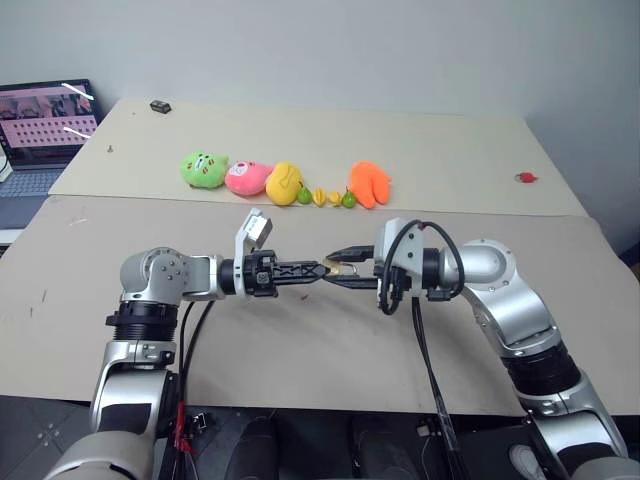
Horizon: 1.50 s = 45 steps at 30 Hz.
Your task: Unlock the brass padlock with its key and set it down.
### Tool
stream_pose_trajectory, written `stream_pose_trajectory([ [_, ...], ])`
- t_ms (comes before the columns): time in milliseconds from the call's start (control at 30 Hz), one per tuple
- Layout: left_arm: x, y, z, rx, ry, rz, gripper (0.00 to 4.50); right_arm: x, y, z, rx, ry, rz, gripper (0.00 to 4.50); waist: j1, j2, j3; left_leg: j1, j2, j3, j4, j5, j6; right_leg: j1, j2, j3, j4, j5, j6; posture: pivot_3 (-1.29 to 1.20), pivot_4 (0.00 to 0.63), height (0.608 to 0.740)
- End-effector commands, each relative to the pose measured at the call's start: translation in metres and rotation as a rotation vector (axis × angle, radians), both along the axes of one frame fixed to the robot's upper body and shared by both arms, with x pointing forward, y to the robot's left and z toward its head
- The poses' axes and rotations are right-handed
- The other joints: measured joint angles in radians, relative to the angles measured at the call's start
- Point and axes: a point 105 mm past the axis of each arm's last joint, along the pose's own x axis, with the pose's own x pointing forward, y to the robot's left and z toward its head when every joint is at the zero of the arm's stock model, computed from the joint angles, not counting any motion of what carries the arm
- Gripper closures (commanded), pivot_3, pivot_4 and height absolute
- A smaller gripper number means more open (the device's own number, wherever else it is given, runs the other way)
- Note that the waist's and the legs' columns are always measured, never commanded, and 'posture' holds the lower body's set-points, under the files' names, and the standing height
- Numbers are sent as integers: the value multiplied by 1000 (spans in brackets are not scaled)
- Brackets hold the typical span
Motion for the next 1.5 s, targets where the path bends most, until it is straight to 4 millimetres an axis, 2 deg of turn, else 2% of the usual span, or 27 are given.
stream_pose_trajectory([
  [33,-2,-6,6,-13,-38,-23,4496,-4,4,18,37,-71,17,3567,0,0,0,0,0,0,0,0,0,0,0,0,0,0,0,0,150,722],
  [200,-1,-6,4,-6,-40,-14,4496,-8,6,15,37,-62,34,3567,0,0,0,0,0,0,0,0,0,0,0,0,0,0,0,0,150,722],
  [267,-1,-7,4,-7,-41,-11,4496,-9,7,13,51,-39,41,2523,0,0,0,0,0,0,0,0,0,0,0,0,0,0,0,0,150,722],
  [300,-1,-7,3,-9,-42,-9,4496,-8,7,13,55,-35,37,2323,0,0,0,0,0,0,0,0,0,0,0,0,0,0,0,0,150,722],
  [400,0,-8,4,-12,-45,-4,4496,2,4,10,42,-63,-25,1212,0,0,0,0,0,0,0,0,0,0,0,0,0,0,0,0,150,722],
  [500,0,-9,6,-26,-50,3,4496,-8,0,-5,-8,32,22,177,1,0,0,0,0,0,0,0,0,0,0,0,0,0,0,0,150,722],
  [567,1,-9,8,-38,-53,6,4496,-11,-7,-13,-34,72,21,177,3,0,0,0,0,0,0,0,0,0,0,0,0,0,0,0,150,722],
  [633,3,-6,12,-53,-54,22,4496,-7,-22,-23,-60,92,-18,177,3,0,0,0,0,0,0,0,0,0,0,0,0,0,0,0,150,722],
  [733,4,2,12,-44,-59,50,4496,9,-62,-38,-138,107,-147,177,3,0,0,0,-1,0,0,0,0,1,-1,0,0,0,0,0,150,722],
  [767,3,4,12,-43,-57,55,4496,15,-79,-35,-137,106,-199,177,3,0,0,0,-1,0,0,0,0,1,-1,0,0,0,0,0,150,722],
  [833,3,7,11,-41,-57,60,4496,23,-96,-20,-93,75,-252,682,3,0,0,0,-1,0,0,0,0,1,-1,0,0,0,0,0,150,722],
  [867,3,7,11,-45,-55,62,4496,22,-98,-15,-76,69,-248,898,1,0,0,0,-1,0,0,0,0,0,-1,0,0,0,0,0,150,722],
  [933,3,5,12,-53,-53,63,4496,19,-98,-13,-72,59,-230,1635,-1,0,0,0,-1,0,0,0,0,0,0,0,0,0,0,0,150,722],
  [1033,3,1,12,-61,-51,59,4496,17,-92,-12,-50,49,-208,2616,-3,0,0,1,0,0,0,0,0,1,0,0,0,0,0,0,150,722],
  [1200,2,-1,12,-63,-49,53,4496,11,-70,4,12,31,-153,4440,0,0,0,1,-1,0,0,0,0,1,0,0,0,0,1,0,150,722],
  [1333,2,-1,12,-58,-47,53,4496,9,-52,30,66,0,-121,4480,-1,0,0,1,-1,0,0,0,0,0,0,0,0,0,0,0,150,722],
  [1500,2,-2,11,-55,-46,50,4496,7,-43,60,110,-31,-92,4480,1,0,0,0,-1,0,0,0,0,1,-1,0,0,0,0,0,150,722],
])
